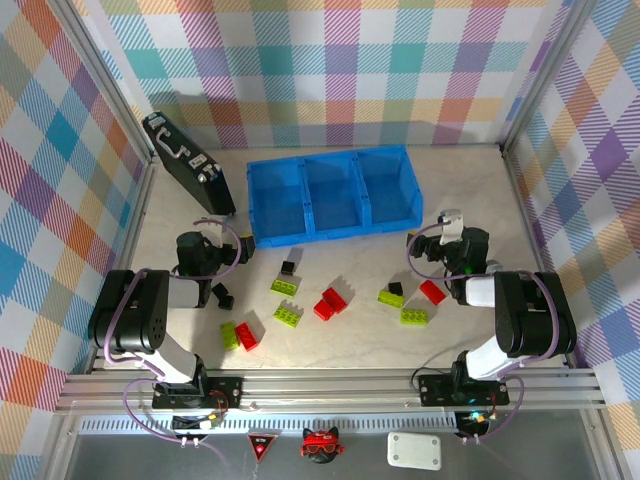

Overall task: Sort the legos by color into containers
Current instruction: Pick up the lego from the bottom-center of the table.

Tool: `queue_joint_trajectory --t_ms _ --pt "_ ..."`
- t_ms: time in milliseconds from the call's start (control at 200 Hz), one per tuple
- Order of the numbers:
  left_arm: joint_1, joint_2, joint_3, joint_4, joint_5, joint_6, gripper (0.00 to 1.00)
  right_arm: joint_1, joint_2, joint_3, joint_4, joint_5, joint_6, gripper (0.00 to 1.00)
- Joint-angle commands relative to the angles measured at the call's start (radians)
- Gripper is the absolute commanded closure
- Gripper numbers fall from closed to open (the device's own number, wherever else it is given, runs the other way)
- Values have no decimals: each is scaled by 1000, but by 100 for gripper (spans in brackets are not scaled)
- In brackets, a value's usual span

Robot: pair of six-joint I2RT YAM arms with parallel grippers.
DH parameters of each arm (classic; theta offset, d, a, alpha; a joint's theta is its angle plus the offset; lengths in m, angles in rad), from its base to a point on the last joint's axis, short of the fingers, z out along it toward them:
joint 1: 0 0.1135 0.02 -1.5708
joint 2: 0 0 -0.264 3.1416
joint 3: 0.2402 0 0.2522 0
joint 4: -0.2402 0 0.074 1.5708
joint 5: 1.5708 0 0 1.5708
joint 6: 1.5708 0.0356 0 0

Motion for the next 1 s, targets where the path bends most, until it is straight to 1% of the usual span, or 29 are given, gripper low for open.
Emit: queue_joint_trajectory --t_ms 0,75,125,160,235,285,420,585,665,745,820,945,995 --pt "5 -1 -14 30 22 12 0 -6 -1 -10 31 -9 -12 1" --pt "6 -3 -17 35 21 14 0 -6 -7 8 -9 6 -7 1" --pt "6 -10 -16 35 19 13 0 -7 -12 7 -6 4 -8 1" --pt "3 -22 -14 8 -3 12 0 -6 -23 8 -19 -6 -16 1" --pt "-1 -45 -27 19 -52 -6 0 1 -54 17 -64 -2 -19 1" --pt "-1 -71 -27 5 -63 -13 0 1 -77 31 -109 6 -16 1" --pt "-2 -152 41 -188 -93 -19 0 1 -143 44 -192 19 -5 1" --pt "-10 -224 113 -370 -161 -52 0 1 -247 54 -367 67 5 1" --pt "-13 -263 153 -483 -202 -78 0 3 -302 74 -471 94 11 1" --pt "-14 -306 213 -636 -264 -127 0 2 -347 113 -596 115 23 1" --pt "-13 -349 267 -775 -299 -182 0 3 -377 154 -716 118 53 0" --pt "-13 -400 360 -984 -311 -262 0 3 -416 211 -887 98 132 4" --pt "-13 -406 415 -1114 -370 -328 0 6 -426 231 -950 79 165 6"
